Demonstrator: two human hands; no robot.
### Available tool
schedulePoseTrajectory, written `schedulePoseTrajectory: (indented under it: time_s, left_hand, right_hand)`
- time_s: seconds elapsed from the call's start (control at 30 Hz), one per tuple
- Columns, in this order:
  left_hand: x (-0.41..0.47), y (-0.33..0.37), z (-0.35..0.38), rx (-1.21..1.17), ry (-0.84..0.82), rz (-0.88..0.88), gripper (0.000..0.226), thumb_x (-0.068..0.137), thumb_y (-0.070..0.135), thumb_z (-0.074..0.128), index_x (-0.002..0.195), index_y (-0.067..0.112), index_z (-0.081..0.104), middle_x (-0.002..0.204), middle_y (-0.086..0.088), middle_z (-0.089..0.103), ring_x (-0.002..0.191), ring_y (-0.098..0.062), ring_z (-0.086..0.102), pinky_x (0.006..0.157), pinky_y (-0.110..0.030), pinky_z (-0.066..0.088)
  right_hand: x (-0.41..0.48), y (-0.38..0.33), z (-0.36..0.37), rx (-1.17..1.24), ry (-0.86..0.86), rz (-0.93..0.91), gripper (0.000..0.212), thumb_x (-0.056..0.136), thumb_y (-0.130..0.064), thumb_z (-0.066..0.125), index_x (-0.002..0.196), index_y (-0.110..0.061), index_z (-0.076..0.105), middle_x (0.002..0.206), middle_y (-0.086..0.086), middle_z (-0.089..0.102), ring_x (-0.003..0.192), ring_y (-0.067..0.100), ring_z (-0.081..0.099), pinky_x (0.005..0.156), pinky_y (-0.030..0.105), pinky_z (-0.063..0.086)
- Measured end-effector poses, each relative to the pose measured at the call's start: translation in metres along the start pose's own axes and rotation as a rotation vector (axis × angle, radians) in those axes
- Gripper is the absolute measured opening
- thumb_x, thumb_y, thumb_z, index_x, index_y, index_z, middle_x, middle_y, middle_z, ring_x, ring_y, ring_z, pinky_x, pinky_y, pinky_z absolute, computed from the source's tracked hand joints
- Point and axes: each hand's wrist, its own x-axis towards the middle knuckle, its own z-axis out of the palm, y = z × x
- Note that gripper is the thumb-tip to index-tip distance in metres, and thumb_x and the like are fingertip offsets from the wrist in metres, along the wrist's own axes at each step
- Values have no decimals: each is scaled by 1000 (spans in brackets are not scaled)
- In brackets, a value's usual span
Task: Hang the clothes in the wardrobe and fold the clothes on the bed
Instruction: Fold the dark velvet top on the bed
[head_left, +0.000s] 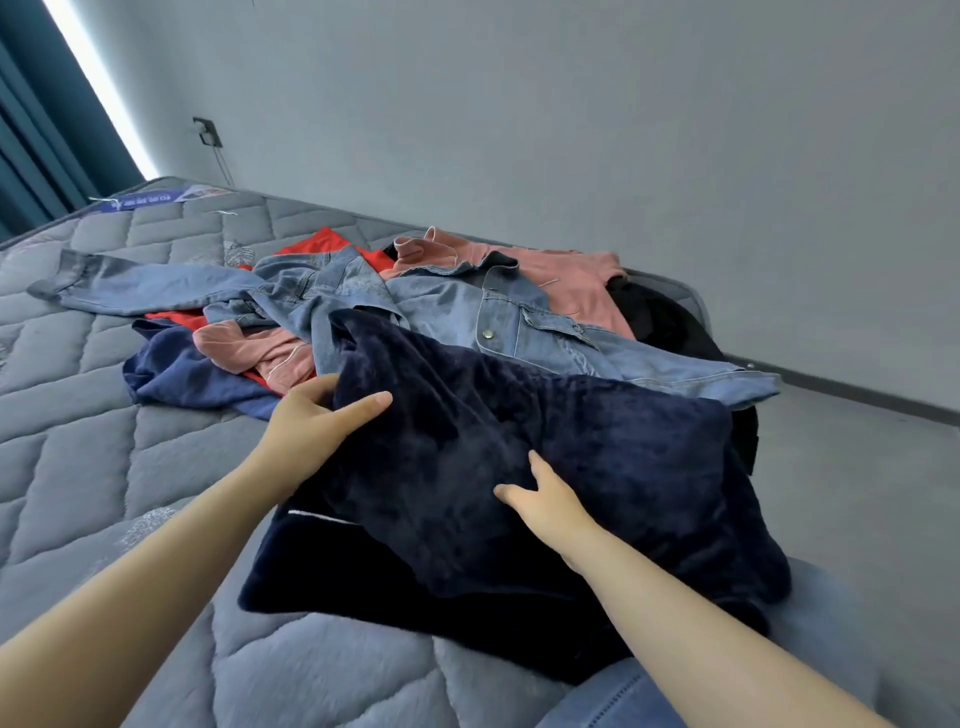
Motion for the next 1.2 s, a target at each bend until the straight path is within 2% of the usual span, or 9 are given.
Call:
schedulePoseTrajectory:
  time_s: [0.1,0.23,0.37,0.43,0.6,0.8,1.0,1.13,1.2]
  left_hand:
    - [-9,23,21,147,-5,100,20,72,32,83,89,28,73,83,4,75,76,-16,73,67,-30,59]
    - [-17,53,50,329,-18,233,17,75,26,78,88,32,68,82,0,73,76,-26,68,73,-38,58]
    - [-25,77,92,403,-13,340,27,75,23,76,90,36,58,82,20,62,67,4,57,65,-16,43]
    - [-29,85,119,426,-58,363,34,75,22,75,99,36,56,87,27,57,73,10,54,63,-6,37]
    - [-34,81,196,531,-249,366,54,75,20,70,127,23,55,127,4,54,105,-12,55,83,-21,41]
    - [-36,53,281,506,-428,293,59,73,20,69,128,25,49,130,1,48,101,-11,52,75,-18,39]
    - [-30,18,331,455,-453,228,70,77,29,73,138,20,39,130,3,48,112,-18,55,86,-23,43]
    - [-33,17,333,5,-472,1,30,90,13,63,119,11,54,116,-10,59,74,-20,70,61,-26,57]
    - [-34,19,317,-67,-449,39,13,92,8,57,104,12,61,102,-13,65,65,-19,69,55,-24,54]
  right_hand:
    - [-13,3,-20,48,7,-20,76,90,-34,63,153,-27,21,158,-2,26,140,20,33,113,37,33]
    - [-32,5,-54,82,87,-45,67,91,-32,62,150,-26,31,152,1,33,129,18,44,101,37,47]
    - [-53,15,-94,161,185,-72,55,93,-26,60,144,-22,40,141,3,44,119,16,51,91,34,53]
    - [-63,22,-114,218,237,-60,49,94,-23,58,141,-20,44,134,2,48,117,17,53,91,35,53]
    - [-85,53,-157,331,344,13,40,99,-20,50,138,-17,45,130,2,52,111,18,55,88,36,54]
    - [-99,94,-194,433,419,134,38,101,-21,45,138,-13,45,130,7,51,112,23,57,80,34,53]
    - [-90,118,-214,552,462,208,30,103,-22,44,130,-11,47,118,11,54,112,29,57,82,39,51]
    - [-76,123,-213,588,411,219,27,101,-25,48,123,-10,52,107,7,59,106,25,60,87,40,53]
    - [-70,122,-208,522,348,181,29,98,-30,52,123,-15,55,115,5,61,108,22,61,91,39,53]
